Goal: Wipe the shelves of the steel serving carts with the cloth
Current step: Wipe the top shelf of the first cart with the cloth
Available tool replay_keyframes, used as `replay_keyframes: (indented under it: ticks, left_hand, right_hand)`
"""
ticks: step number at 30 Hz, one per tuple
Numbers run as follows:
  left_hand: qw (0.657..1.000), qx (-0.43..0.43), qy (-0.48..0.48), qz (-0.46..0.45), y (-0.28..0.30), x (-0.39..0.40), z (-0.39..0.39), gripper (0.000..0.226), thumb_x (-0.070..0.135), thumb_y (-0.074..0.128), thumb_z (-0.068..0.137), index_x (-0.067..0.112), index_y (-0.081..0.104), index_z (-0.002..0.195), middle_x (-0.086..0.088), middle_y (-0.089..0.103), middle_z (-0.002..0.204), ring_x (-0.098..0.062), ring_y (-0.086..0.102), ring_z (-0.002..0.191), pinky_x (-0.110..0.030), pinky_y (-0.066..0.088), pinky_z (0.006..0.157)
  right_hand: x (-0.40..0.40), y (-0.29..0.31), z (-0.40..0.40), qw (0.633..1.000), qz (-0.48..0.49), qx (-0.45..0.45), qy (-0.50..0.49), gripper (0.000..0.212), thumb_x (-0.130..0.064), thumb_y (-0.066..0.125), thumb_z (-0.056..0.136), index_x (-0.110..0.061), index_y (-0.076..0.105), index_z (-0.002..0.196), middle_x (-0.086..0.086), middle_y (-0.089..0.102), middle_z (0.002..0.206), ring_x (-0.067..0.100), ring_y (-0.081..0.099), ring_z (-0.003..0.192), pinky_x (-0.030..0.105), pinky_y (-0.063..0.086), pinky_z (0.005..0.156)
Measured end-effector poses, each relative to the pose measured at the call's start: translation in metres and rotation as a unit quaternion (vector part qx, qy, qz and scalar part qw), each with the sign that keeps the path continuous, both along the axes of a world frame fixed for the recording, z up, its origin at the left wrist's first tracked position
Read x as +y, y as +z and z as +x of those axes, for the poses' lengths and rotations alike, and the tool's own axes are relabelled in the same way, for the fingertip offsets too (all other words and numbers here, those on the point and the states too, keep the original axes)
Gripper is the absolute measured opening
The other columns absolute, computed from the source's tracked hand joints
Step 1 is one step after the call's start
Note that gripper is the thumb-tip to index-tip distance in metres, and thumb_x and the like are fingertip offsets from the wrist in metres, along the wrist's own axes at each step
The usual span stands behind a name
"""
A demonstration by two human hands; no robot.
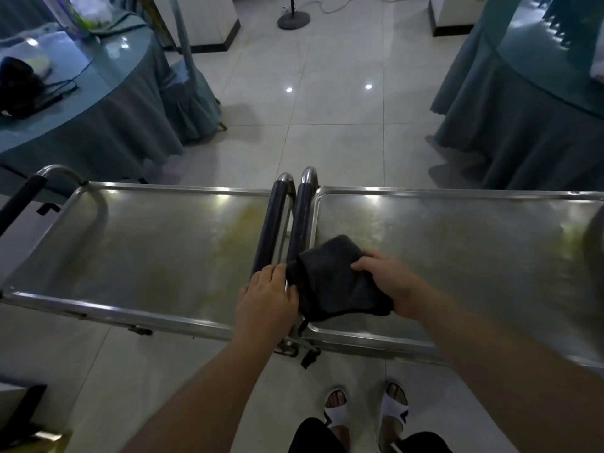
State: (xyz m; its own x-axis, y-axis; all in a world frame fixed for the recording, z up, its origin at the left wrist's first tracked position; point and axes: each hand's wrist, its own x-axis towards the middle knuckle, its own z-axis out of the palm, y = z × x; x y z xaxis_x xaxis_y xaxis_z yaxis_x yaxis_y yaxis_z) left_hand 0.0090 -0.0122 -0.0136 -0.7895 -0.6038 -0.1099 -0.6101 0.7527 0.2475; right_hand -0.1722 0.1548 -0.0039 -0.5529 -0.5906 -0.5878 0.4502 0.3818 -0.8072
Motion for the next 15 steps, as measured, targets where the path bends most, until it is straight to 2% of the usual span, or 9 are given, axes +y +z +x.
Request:
replay_keyframes:
  ticks: [4, 7, 10, 12, 14, 15]
  left_hand:
    - [1.000, -0.005, 0.005, -0.002, 0.002, 0.011, -0.022, 0.050, 0.041, 0.045, 0.104, 0.022, 0.049, 0.150, 0.000, 0.058, 0.143, -0.022, 0.054, 0.130, -0.046, 0.045, 0.108]
    - [1.000, -0.021, 0.006, -0.008, 0.005, 0.014, -0.033, 0.052, 0.040, 0.041, 0.106, 0.021, 0.045, 0.154, 0.001, 0.056, 0.148, -0.020, 0.052, 0.132, -0.047, 0.045, 0.109]
    - [1.000, -0.026, 0.000, -0.009, 0.003, 0.013, -0.041, 0.050, 0.035, 0.039, 0.108, 0.021, 0.043, 0.156, 0.000, 0.055, 0.149, -0.020, 0.052, 0.132, -0.047, 0.046, 0.108]
    - [1.000, -0.028, -0.006, -0.004, -0.001, 0.009, -0.045, 0.049, 0.032, 0.039, 0.108, 0.020, 0.043, 0.156, -0.001, 0.055, 0.150, -0.021, 0.052, 0.132, -0.047, 0.046, 0.108]
    - [0.999, -0.031, -0.018, -0.004, -0.008, 0.001, -0.049, 0.049, 0.031, 0.039, 0.109, 0.020, 0.044, 0.156, -0.001, 0.055, 0.150, -0.022, 0.051, 0.134, -0.047, 0.045, 0.108]
    - [0.999, -0.030, -0.025, -0.005, -0.012, -0.004, -0.051, 0.048, 0.031, 0.039, 0.109, 0.020, 0.044, 0.155, -0.001, 0.055, 0.150, -0.022, 0.051, 0.134, -0.047, 0.046, 0.108]
  right_hand:
    - [0.019, 0.001, -0.029, 1.000, -0.009, 0.009, -0.028, 0.019, -0.014, 0.059, 0.096, -0.020, 0.073, 0.106, 0.019, 0.074, 0.103, 0.029, 0.069, 0.087, 0.039, 0.055, 0.076]
    - [0.020, -0.001, -0.044, 0.992, 0.043, 0.113, 0.027, 0.007, -0.023, 0.058, 0.098, -0.020, 0.064, 0.100, 0.015, 0.066, 0.095, 0.027, 0.062, 0.083, 0.035, 0.048, 0.067]
    - [0.009, -0.011, -0.048, 0.962, 0.094, 0.244, 0.081, 0.005, -0.027, 0.053, 0.096, -0.022, 0.053, 0.094, 0.007, 0.059, 0.086, 0.024, 0.056, 0.077, 0.032, 0.039, 0.060]
    - [-0.002, -0.022, -0.040, 0.945, 0.103, 0.298, 0.082, 0.004, -0.027, 0.052, 0.095, -0.025, 0.049, 0.097, 0.001, 0.057, 0.083, 0.020, 0.055, 0.073, 0.030, 0.034, 0.056]
    - [-0.015, -0.042, -0.027, 0.927, 0.111, 0.349, 0.080, 0.010, -0.028, 0.052, 0.092, -0.023, 0.051, 0.101, -0.001, 0.055, 0.086, 0.019, 0.055, 0.075, 0.031, 0.038, 0.059]
    - [-0.021, -0.055, -0.017, 0.915, 0.120, 0.374, 0.091, 0.016, -0.029, 0.052, 0.091, -0.022, 0.052, 0.105, -0.001, 0.056, 0.091, 0.021, 0.056, 0.083, 0.033, 0.042, 0.067]
